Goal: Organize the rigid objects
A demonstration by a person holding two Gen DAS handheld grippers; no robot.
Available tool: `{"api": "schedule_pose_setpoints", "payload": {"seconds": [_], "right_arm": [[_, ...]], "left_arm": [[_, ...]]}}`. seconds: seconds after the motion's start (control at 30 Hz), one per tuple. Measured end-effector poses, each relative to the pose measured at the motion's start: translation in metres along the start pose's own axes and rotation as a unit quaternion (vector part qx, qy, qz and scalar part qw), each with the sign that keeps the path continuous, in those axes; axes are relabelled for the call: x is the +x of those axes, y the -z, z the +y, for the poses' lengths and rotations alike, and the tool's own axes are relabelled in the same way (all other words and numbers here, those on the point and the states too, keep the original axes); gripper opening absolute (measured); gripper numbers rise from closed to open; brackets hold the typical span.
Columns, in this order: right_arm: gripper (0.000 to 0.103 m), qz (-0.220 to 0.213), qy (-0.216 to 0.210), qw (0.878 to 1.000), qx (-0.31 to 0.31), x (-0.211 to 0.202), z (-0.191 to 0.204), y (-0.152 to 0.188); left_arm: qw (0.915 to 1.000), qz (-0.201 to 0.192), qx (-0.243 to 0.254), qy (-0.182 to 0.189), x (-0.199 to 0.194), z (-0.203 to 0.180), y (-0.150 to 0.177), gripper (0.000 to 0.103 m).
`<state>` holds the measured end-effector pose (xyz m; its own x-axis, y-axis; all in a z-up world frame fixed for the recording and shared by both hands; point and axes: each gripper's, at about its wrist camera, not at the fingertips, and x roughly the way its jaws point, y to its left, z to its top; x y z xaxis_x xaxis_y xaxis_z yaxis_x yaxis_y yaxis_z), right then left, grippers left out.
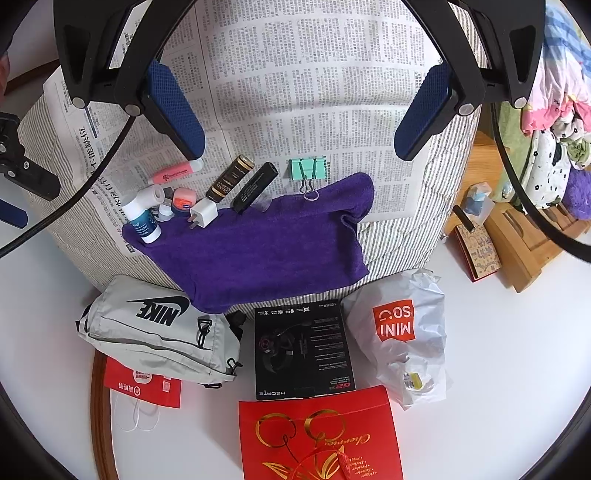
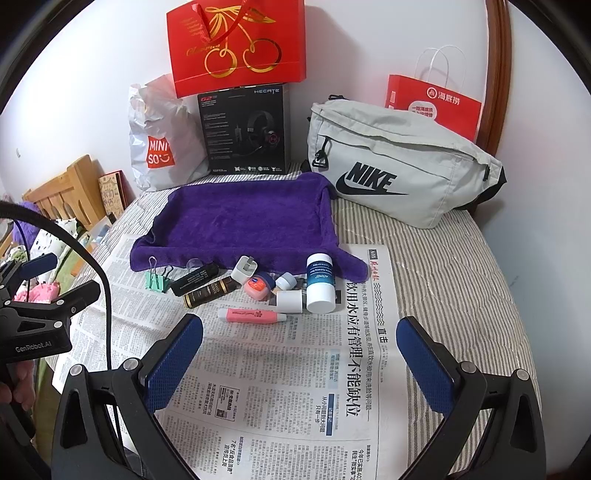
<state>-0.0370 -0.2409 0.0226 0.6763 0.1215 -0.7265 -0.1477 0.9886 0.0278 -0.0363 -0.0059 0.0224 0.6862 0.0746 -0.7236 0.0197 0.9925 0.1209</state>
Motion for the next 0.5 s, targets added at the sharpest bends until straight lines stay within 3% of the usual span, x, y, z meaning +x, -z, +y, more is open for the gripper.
{"api": "schedule_pose_setpoints", "payload": {"seconds": [0.2, 0.5], "right_arm": [[0.103, 0.005, -0.027, 1.000, 0.006, 0.001, 0.002, 0.000], [0.103, -0.001, -0.025, 1.000, -0.006, 0.002, 0.003, 0.001]], "left_arm": [[1.0000, 0.001, 0.002, 0.007, 0.003, 0.000, -0.003, 0.103], [0.9999, -0.001, -0.005, 0.009, 0.011, 0.008, -0.003, 0.103]]}}
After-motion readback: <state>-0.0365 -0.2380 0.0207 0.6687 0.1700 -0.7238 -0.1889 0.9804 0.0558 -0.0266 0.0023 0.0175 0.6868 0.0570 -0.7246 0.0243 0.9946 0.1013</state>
